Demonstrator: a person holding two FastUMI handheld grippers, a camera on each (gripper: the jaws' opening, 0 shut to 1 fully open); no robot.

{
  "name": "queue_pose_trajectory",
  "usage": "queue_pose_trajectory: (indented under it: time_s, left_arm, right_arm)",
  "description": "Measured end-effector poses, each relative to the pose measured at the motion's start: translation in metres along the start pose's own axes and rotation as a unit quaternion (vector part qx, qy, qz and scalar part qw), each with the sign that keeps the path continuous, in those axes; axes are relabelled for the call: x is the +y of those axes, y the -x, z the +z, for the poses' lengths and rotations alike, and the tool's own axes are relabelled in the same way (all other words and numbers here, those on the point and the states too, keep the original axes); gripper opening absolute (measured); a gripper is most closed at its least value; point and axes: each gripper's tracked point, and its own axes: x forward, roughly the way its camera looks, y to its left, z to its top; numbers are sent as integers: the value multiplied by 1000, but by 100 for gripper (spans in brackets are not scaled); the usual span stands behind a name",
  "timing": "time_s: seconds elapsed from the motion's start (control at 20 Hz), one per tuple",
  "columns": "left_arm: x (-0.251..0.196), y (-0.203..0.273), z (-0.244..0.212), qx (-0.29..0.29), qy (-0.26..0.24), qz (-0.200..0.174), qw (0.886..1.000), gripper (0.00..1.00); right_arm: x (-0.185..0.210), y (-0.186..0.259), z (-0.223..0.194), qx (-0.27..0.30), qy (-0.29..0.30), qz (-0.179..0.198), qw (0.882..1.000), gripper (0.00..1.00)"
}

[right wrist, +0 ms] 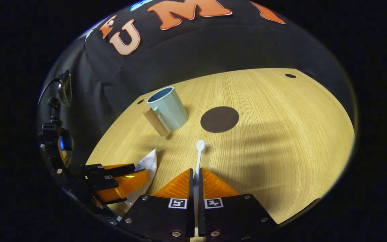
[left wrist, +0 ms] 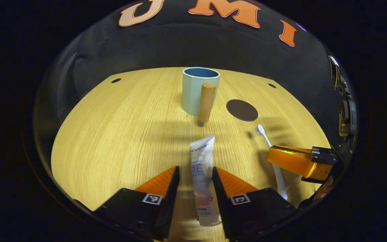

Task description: Put the toothbrush and toothpaste on the desktop into the cup, then pick up the cup and place it on the coaster on the desktop.

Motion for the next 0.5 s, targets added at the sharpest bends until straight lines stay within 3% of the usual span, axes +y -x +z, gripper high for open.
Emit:
queue_pose_trajectory:
  time_s: [0.05,0.1,0.2,0.25,0.5]
  left_arm:
    - [-2,-1,2,2,6,-3,1000,45]
    - [-6,-6,6,1,9,-9,1000,35]
    - [-10,-2,11,-7,24,-22,999,28]
    - [-12,-1,7,-4,22,-27,999,17]
    - [-17,-2,11,-30,13,-52,998,6]
  right_arm:
    - [1,4,5,-8,1,1,1000,5]
    - [0,7,8,-12,-1,4,1000,5]
    - [-3,11,11,-21,-5,6,1000,5]
    - [-5,13,14,-26,-7,6,1000,5]
    - [-6,20,22,-44,-12,15,999,4]
